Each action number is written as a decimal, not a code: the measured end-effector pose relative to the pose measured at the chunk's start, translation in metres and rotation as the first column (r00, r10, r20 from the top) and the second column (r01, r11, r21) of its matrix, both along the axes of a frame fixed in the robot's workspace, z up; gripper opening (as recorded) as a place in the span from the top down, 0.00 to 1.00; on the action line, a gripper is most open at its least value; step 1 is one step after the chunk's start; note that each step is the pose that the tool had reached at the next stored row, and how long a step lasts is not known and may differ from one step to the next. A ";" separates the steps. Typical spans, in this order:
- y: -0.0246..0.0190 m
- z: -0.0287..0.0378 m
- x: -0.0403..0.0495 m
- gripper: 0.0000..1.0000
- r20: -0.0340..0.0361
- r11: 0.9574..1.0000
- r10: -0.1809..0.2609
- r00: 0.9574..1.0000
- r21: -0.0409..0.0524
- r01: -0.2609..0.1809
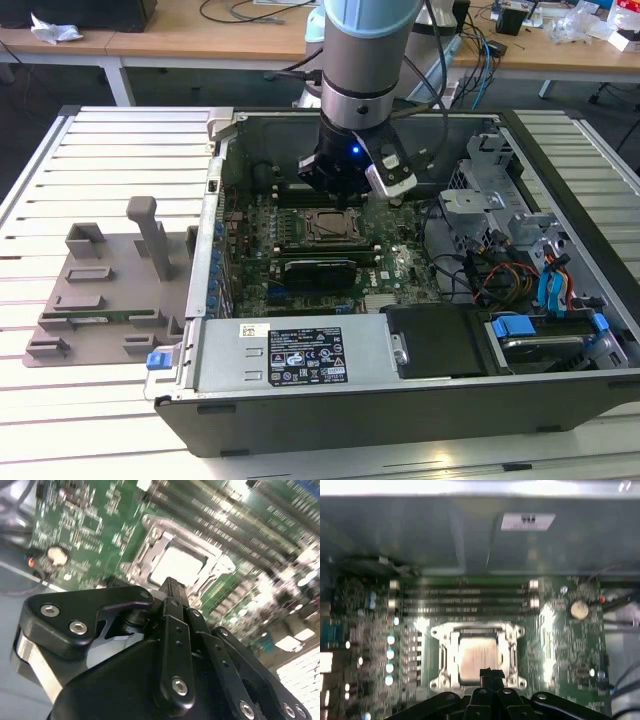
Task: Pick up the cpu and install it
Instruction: 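Install the second cpu locking lever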
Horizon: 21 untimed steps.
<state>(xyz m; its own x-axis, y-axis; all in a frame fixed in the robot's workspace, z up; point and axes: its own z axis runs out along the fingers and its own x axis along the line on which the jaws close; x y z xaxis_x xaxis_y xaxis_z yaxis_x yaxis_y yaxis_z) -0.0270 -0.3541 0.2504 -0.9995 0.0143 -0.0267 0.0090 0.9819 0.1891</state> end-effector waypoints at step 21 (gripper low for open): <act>-0.0473 -0.0085 -0.0216 0.89 0.000 1.000 0.000 1.000 0.019 0.000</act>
<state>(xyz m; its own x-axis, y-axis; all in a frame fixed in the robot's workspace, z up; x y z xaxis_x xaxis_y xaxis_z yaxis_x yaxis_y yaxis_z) -0.0486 -0.4015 0.2419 -0.9995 0.0149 -0.0265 0.0091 0.9781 0.2080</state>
